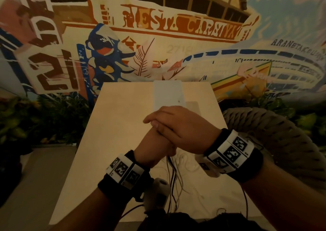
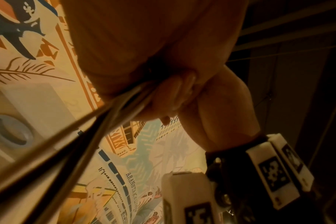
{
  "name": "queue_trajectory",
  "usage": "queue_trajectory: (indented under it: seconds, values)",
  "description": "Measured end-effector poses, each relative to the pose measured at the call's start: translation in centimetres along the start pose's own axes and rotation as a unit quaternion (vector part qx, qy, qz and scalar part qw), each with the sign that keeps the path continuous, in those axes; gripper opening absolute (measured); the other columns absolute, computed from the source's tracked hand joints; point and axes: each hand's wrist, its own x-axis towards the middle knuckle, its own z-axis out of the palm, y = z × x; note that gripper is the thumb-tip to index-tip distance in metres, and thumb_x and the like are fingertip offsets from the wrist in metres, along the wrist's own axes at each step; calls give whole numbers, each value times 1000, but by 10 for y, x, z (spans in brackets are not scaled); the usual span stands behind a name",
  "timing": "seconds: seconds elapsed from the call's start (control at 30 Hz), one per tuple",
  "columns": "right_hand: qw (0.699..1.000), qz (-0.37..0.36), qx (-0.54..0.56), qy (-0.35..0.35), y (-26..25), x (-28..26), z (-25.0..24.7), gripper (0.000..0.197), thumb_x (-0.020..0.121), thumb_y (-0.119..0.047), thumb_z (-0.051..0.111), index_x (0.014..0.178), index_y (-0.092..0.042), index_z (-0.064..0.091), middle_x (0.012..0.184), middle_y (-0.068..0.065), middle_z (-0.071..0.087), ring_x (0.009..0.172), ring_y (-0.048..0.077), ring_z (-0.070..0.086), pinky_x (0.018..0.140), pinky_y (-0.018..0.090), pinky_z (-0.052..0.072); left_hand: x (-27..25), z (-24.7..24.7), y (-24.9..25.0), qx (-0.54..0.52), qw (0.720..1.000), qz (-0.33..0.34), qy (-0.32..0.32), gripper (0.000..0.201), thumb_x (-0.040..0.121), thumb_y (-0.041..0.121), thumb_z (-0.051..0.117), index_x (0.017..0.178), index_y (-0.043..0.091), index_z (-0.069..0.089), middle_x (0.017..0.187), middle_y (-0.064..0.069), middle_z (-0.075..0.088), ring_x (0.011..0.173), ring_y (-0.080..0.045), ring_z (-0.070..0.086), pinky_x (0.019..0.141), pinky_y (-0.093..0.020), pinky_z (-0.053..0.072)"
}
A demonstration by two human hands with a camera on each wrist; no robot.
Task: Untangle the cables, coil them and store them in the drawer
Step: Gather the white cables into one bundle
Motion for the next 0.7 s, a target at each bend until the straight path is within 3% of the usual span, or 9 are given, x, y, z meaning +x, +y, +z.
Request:
queue_trajectory:
  seconds: [0.07, 0.13, 0.23, 0.37, 0.43, 0.5, 0.57, 0.67, 0.7]
  values:
    - [1000, -2, -29, 1, 3, -2, 5, 39, 106, -34, 37, 133, -20, 61, 125, 1, 65, 122, 18, 55, 107, 34, 35, -1, 2, -3, -77, 993, -90, -21, 39, 100, 6, 50, 139, 6, 53, 147, -11, 47, 133, -23, 43, 84, -23, 23]
    - [998, 32, -45, -6, 10, -5, 7, 44, 106, -40, 30, 141, -26, 54, 136, -3, 62, 139, 18, 42, 116, 40, 27, -1, 7, -2, -175, 982, -75, 5, 29, 89, 5, 58, 118, 6, 64, 119, -22, 61, 106, -29, 59, 82, -33, 32]
    - [998, 65, -15, -17, 16, -10, 7, 42, 109, -40, 31, 147, -33, 44, 144, -10, 55, 148, 12, 28, 120, 40, 23, 0, 6, -7, -270, 962, -13, 45, 7, 71, 8, 50, 64, 7, 52, 55, -10, 50, 51, -19, 45, 53, -32, 36]
    - [990, 80, 109, 43, 13, -17, 4, 56, 104, -40, 48, 155, -36, 27, 152, -12, 46, 144, 1, 33, 115, 31, 35, 0, 8, -8, -310, 950, 28, -3, 33, 91, -6, 43, 68, 6, 62, 58, -15, 55, 50, -22, 55, 52, -28, 47]
    - [962, 123, 221, 108, 15, -22, 9, 77, 94, -46, 62, 156, -39, 16, 156, -11, 39, 141, 1, 38, 112, 33, 40, 0, 3, -7, -374, 926, 48, -15, 21, 98, 16, 51, 82, 10, 63, 65, -7, 53, 51, -15, 45, 54, -28, 42]
    - [908, 167, 372, 96, 17, -27, 19, 82, 90, -40, 65, 156, -38, 16, 148, -7, 49, 133, 5, 50, 107, 35, 48, 0, 0, -5, -421, 906, 46, 18, 28, 97, 40, 63, 89, 14, 65, 71, -2, 58, 56, -14, 48, 57, -29, 43]
    - [870, 181, 458, 6, 20, -33, 36, 56, 96, -26, 62, 145, -36, 35, 125, -5, 66, 113, 12, 66, 97, 38, 55, 3, -3, -5, -457, 888, 36, 33, 33, 96, 43, 58, 88, 12, 65, 60, -3, 50, 50, -14, 47, 52, -29, 39]
    - [913, 206, 343, -74, 18, -37, 53, 4, 100, -38, 57, 98, -40, 59, 77, -15, 67, 64, 7, 63, 68, 29, 55, 5, -7, -7, -481, 875, 44, 15, 31, 100, 38, 52, 91, 8, 58, 54, 2, 24, 44, -12, 24, 47, -32, 18]
    - [919, 219, 318, -76, 19, -39, 57, 17, 100, -44, 54, 86, -37, 60, 69, -15, 61, 57, 3, 56, 63, 26, 50, 6, -9, -9, -483, 875, 39, 17, 27, 101, 33, 53, 96, 7, 57, 54, 4, 23, 45, -12, 22, 48, -33, 17]
